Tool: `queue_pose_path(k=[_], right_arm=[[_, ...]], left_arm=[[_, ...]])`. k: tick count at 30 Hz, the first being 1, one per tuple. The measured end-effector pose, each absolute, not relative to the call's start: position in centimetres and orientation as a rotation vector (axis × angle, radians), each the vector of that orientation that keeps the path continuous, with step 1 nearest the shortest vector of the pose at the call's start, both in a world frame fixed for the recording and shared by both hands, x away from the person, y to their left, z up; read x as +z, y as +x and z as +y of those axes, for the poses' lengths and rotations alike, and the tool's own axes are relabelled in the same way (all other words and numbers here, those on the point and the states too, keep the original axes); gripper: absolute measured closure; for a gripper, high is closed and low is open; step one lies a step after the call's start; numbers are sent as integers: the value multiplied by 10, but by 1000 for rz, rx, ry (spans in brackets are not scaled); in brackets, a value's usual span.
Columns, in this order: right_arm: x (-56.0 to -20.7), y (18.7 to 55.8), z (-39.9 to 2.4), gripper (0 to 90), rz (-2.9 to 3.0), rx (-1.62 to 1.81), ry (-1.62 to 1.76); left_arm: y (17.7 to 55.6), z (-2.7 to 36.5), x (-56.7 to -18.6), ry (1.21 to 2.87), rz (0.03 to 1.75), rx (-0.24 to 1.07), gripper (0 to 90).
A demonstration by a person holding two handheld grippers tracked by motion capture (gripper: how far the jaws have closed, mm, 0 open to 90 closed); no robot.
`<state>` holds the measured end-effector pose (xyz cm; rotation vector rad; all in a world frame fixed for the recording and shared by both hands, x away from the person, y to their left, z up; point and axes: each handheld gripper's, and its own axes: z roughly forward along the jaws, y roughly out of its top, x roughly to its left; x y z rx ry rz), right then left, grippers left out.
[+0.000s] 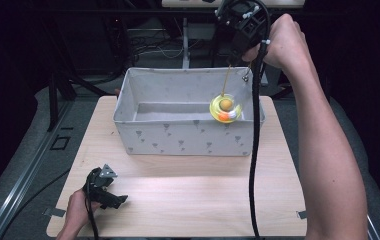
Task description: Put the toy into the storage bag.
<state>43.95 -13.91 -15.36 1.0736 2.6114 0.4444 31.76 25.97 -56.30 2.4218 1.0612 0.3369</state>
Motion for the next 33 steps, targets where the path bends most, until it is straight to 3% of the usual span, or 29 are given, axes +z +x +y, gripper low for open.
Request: queue_pose_path(k=[33], right_arm=[[-185,491,-171,886,2501,452,1258]], left_arm=[[317,260,-562,2421,1056,333,5]])
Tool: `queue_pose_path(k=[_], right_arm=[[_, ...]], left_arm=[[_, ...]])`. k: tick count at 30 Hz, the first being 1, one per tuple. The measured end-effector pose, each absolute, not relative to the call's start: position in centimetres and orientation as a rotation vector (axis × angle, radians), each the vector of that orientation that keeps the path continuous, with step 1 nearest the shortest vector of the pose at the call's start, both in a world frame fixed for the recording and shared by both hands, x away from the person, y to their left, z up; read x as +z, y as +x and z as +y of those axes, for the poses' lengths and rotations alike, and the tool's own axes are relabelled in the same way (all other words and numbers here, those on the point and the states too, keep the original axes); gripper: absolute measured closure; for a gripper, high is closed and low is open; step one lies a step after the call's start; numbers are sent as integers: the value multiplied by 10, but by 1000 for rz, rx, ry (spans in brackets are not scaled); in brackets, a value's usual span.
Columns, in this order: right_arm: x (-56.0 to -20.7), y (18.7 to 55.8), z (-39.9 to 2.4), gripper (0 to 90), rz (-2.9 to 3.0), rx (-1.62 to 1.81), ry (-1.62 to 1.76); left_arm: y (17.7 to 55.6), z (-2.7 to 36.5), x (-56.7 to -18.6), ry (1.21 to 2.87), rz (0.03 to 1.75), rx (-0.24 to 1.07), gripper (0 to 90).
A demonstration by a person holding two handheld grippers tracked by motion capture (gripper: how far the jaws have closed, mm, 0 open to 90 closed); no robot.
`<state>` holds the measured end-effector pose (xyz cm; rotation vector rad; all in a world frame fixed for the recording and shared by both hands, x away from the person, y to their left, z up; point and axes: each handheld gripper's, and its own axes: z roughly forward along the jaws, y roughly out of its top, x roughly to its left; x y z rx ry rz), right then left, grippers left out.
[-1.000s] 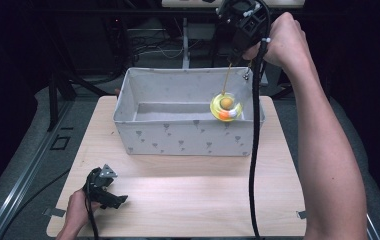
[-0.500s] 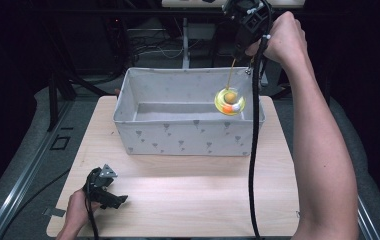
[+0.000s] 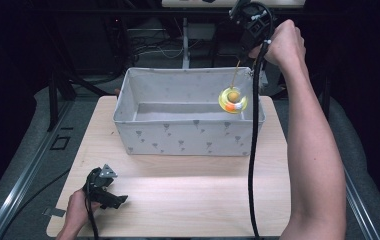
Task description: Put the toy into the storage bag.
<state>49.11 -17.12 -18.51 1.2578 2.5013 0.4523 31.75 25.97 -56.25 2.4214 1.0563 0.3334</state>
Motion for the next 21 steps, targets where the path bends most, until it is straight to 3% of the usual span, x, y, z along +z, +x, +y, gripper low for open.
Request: queue_pose_path(k=[21], right_arm=[[-246,515,-185,886,2513,453,1319]], left_arm=[[317,260,-562,2420,1055,338,5]])
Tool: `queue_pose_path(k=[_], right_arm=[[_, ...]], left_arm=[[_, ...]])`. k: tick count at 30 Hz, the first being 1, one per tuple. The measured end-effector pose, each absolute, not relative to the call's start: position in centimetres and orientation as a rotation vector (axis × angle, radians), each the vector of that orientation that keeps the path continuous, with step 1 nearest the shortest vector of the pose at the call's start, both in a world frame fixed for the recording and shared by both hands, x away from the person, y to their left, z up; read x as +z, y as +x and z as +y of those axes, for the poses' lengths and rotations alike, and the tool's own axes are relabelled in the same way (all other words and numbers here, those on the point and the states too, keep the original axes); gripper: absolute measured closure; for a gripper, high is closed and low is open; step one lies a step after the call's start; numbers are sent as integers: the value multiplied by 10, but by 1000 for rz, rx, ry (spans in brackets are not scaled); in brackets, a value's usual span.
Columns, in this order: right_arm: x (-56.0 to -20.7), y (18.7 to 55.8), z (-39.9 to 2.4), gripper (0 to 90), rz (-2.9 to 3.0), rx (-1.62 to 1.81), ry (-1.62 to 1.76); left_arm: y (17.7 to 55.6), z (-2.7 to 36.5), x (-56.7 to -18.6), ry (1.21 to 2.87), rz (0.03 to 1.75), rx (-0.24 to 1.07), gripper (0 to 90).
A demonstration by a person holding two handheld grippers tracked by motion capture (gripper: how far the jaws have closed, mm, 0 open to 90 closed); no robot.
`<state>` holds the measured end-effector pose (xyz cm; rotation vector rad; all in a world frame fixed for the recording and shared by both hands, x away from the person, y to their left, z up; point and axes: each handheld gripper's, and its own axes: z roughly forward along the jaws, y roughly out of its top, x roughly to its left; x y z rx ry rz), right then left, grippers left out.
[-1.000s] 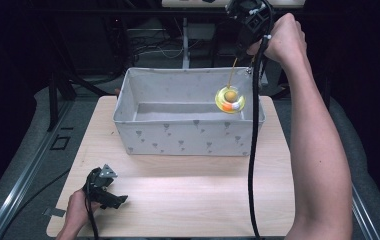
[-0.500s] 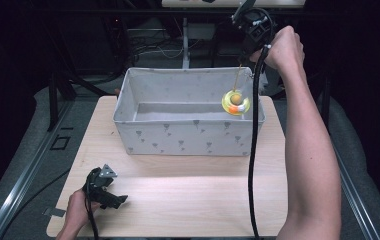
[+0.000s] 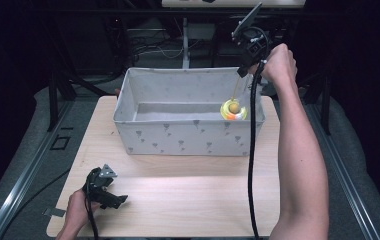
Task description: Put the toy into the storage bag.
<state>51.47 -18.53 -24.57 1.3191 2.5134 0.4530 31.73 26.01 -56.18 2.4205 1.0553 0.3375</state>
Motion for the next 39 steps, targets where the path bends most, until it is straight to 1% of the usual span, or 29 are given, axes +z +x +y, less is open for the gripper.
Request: queue_pose_path(k=[22,32,39], right_arm=[[-302,524,-193,885,2543,447,1329],[-323,525,-200,885,2551,422,1354],[-332,524,-205,885,2559,387,1369]], left_arm=[[317,261,-562,2418,1058,334,5],[317,261,-561,2419,1058,334,5],[317,261,-561,2419,1058,336,5]])
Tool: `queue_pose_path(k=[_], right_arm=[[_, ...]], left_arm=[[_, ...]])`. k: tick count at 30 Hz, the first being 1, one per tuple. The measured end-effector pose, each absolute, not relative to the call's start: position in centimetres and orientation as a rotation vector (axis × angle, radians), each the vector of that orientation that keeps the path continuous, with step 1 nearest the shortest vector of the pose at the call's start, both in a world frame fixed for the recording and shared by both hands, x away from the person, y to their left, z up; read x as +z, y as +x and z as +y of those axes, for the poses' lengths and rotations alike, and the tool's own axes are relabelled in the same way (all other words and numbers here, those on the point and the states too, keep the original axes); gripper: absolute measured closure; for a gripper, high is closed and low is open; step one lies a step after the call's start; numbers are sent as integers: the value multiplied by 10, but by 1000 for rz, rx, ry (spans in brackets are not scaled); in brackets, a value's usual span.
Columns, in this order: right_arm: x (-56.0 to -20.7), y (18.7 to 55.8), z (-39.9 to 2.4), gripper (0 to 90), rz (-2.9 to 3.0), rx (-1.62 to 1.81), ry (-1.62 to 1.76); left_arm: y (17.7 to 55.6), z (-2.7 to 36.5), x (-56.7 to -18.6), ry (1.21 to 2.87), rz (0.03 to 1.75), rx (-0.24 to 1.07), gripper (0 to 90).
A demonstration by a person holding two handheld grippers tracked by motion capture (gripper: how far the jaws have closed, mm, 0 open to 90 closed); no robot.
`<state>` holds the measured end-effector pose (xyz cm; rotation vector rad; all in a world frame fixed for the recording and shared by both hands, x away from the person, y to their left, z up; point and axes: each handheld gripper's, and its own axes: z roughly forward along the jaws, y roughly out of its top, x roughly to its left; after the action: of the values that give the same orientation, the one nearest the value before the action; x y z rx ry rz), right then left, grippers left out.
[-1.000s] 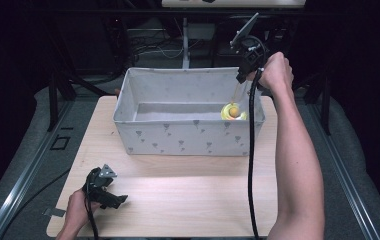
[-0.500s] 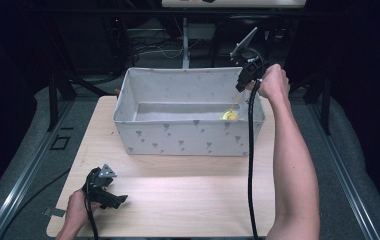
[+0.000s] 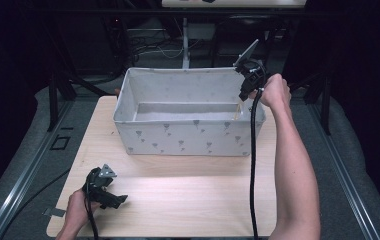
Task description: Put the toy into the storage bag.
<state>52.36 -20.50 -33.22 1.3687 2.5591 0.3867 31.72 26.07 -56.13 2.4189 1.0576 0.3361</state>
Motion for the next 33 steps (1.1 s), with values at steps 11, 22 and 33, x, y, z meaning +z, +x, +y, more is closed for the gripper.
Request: queue_pose_path(k=[11,22,33], right_arm=[[-346,521,-215,884,2565,318,1395],[-361,520,-221,882,2557,272,1418],[-353,518,-226,789,2546,324,1457]], left_arm=[[317,261,-561,2419,1057,336,5],[317,261,-561,2419,1057,335,5],[317,261,-561,2414,1056,335,5]])
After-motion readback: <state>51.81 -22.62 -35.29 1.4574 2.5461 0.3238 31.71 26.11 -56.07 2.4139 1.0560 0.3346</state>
